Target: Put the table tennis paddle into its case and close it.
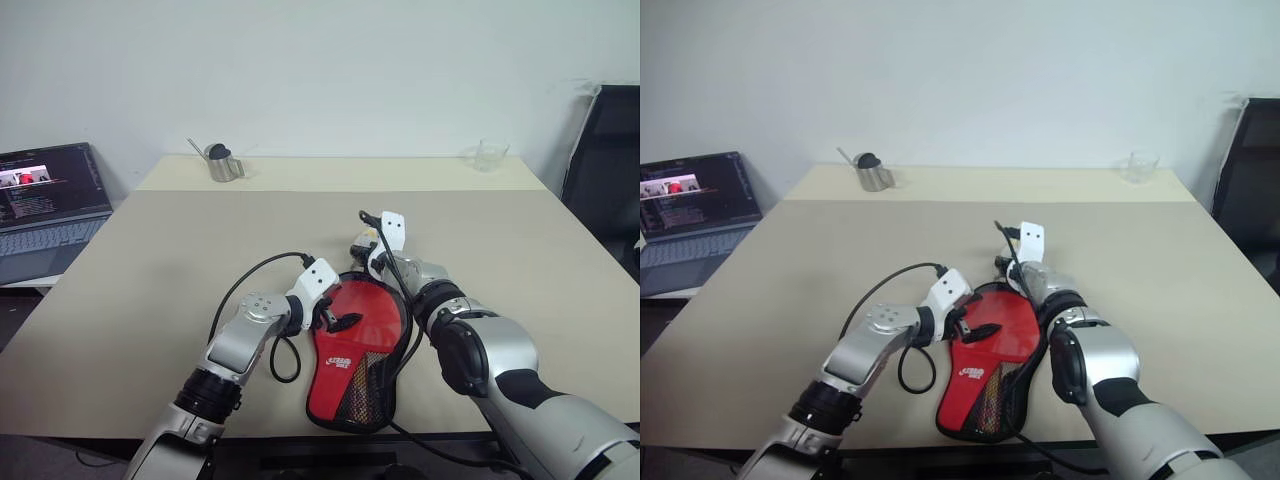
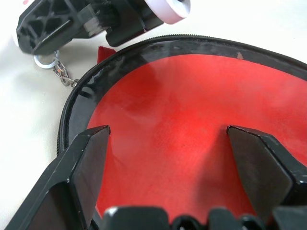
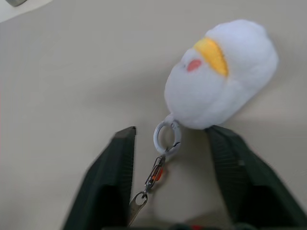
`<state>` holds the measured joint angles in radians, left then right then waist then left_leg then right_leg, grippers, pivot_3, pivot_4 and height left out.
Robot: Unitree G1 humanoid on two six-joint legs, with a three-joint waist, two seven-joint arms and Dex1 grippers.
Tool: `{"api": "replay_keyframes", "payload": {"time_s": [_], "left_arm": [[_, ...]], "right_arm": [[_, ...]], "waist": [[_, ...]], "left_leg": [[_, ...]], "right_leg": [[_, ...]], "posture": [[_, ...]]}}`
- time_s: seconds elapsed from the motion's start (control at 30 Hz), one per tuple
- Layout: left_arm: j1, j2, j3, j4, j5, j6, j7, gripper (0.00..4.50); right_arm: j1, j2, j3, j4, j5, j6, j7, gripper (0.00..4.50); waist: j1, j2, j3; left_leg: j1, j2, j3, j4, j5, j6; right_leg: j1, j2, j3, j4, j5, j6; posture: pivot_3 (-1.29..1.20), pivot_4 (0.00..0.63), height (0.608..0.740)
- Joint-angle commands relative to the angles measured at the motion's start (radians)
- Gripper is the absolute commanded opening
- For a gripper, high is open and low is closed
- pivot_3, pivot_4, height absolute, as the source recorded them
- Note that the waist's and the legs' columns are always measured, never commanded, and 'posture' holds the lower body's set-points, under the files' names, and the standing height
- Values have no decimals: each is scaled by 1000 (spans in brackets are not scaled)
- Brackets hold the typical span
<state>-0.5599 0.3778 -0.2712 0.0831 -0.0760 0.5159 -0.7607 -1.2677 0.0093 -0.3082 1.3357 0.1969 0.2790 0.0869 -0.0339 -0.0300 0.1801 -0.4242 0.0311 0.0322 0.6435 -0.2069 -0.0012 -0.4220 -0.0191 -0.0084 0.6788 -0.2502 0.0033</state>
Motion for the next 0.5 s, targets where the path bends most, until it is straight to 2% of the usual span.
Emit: {"api": "replay_keyframes", "payload": {"time_s": [0.03,0.07,0.1,0.17,0.3,0.5], "left_arm": [[-10,6,2,3,7,-14,-6,4259],[-12,4,1,6,7,-15,-5,4259],[-13,2,0,8,8,-17,-5,4259],[-14,0,-1,11,9,-19,-5,4259],[-14,0,1,12,8,-21,-7,4259],[-13,-3,3,10,9,-22,-3,4259]], "right_arm": [[-5,-10,2,-34,-2,24,-12,4038],[-6,-9,0,-32,0,40,-14,4429],[-8,-5,10,-32,-8,57,-1,4474],[-10,1,28,-34,-20,81,21,4474],[-21,29,105,-43,-67,154,156,4474],[-14,46,151,-47,-108,159,142,4474]], "waist": [[0,0,0],[0,0,0],[0,0,0],[1,0,0],[-3,0,0],[-8,0,0]], "left_leg": [[0,0,0,0,0,0],[0,0,0,0,0,0],[0,0,0,0,0,0],[0,0,0,0,0,0],[1,0,0,0,0,0],[2,2,0,0,0,0]], "right_leg": [[0,0,0,0,0,0],[0,0,0,0,0,0],[0,0,0,0,0,0],[0,0,0,0,0,0],[0,0,0,0,0,0],[0,0,0,0,0,0]], "posture": [[0,150,740],[0,150,740],[0,150,740],[0,150,740],[0,150,740],[0,150,740]]}}
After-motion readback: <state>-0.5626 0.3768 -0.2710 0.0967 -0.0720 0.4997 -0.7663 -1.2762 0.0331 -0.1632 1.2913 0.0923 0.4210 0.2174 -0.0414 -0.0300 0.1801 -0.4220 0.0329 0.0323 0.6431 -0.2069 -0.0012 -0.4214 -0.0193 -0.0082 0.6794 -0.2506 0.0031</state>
